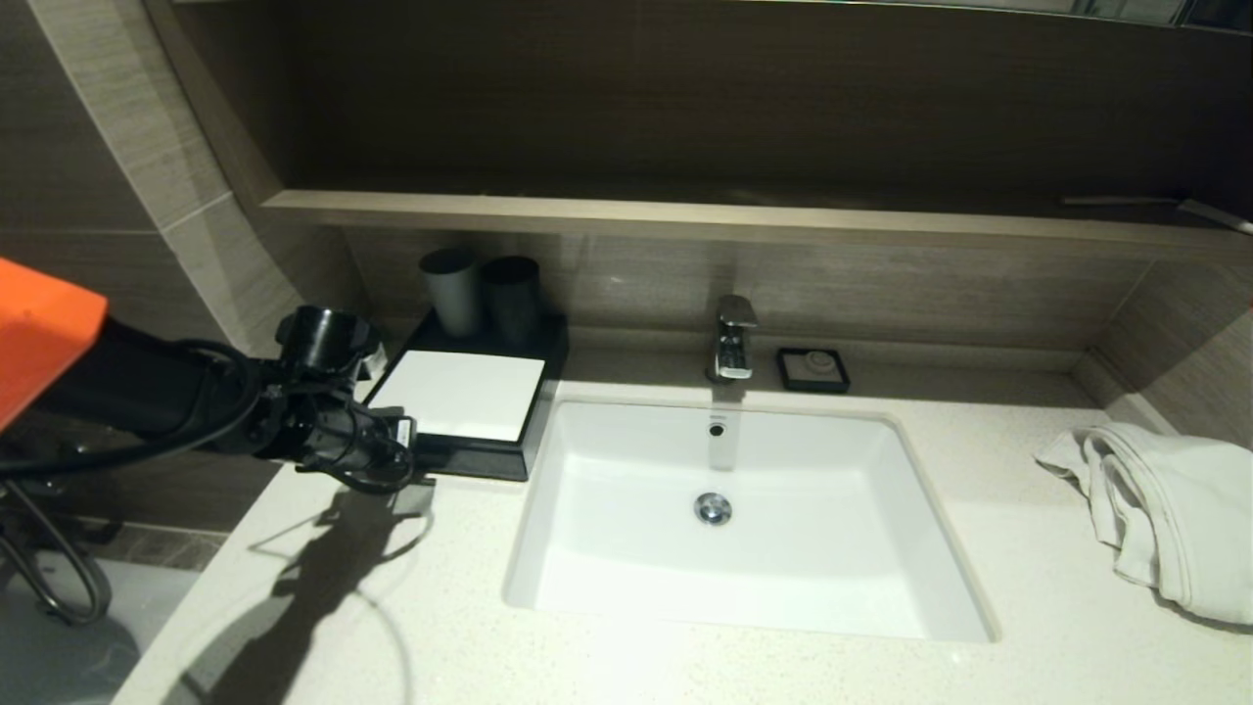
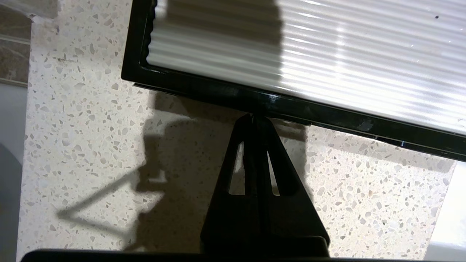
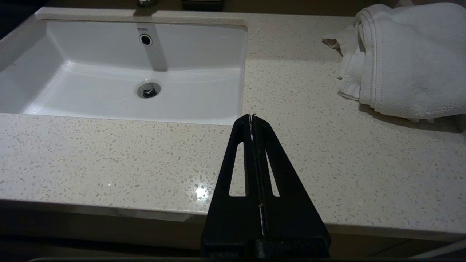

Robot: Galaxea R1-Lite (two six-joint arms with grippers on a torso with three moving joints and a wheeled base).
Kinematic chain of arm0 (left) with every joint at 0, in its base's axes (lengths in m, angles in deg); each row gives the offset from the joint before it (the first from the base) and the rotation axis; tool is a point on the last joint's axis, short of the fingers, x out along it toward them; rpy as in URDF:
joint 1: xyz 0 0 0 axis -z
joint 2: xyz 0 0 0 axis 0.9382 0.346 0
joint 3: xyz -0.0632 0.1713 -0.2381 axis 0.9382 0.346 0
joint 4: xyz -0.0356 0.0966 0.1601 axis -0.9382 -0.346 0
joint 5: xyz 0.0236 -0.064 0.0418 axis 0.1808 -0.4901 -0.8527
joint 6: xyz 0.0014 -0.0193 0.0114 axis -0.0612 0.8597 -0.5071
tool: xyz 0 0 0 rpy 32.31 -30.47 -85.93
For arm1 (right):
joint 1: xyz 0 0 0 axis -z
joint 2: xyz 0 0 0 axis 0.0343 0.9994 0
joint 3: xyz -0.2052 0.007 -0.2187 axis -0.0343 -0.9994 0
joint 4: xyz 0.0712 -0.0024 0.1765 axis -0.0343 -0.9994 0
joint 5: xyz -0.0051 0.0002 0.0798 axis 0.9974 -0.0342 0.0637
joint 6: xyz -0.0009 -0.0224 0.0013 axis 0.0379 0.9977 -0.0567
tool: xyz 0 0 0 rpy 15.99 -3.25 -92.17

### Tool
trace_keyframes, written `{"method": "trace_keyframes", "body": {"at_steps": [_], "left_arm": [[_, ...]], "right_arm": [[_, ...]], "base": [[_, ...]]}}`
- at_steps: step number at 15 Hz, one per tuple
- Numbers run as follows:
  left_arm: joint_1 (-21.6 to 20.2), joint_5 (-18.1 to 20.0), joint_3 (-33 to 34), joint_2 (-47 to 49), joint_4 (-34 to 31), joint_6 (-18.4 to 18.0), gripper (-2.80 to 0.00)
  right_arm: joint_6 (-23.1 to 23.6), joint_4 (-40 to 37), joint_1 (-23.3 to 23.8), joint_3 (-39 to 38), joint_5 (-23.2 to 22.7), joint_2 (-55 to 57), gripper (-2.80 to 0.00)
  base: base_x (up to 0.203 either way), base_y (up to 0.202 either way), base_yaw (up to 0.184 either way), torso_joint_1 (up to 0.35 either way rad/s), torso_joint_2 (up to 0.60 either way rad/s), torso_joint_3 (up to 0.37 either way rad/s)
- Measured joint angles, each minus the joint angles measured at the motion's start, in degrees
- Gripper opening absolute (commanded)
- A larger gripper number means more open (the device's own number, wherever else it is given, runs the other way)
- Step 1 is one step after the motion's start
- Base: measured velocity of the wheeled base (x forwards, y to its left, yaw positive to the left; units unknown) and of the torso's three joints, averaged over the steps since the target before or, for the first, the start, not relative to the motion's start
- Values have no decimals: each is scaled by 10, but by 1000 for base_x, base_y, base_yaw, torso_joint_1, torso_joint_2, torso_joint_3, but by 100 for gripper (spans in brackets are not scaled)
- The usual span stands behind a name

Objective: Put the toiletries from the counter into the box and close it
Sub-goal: Close the drawer

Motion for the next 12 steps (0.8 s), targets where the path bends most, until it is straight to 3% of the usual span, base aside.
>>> {"method": "trace_keyframes", "body": {"at_steps": [8, 12], "left_arm": [[0, -1, -23, 12, -5, 0, -280], [1, 0, 0, -14, -16, 0, -280]], "right_arm": [[0, 0, 0, 0, 0, 0, -280], [0, 0, 0, 0, 0, 0, -280]], "base": [[0, 0, 0, 0, 0, 0], [0, 0, 0, 0, 0, 0]]}}
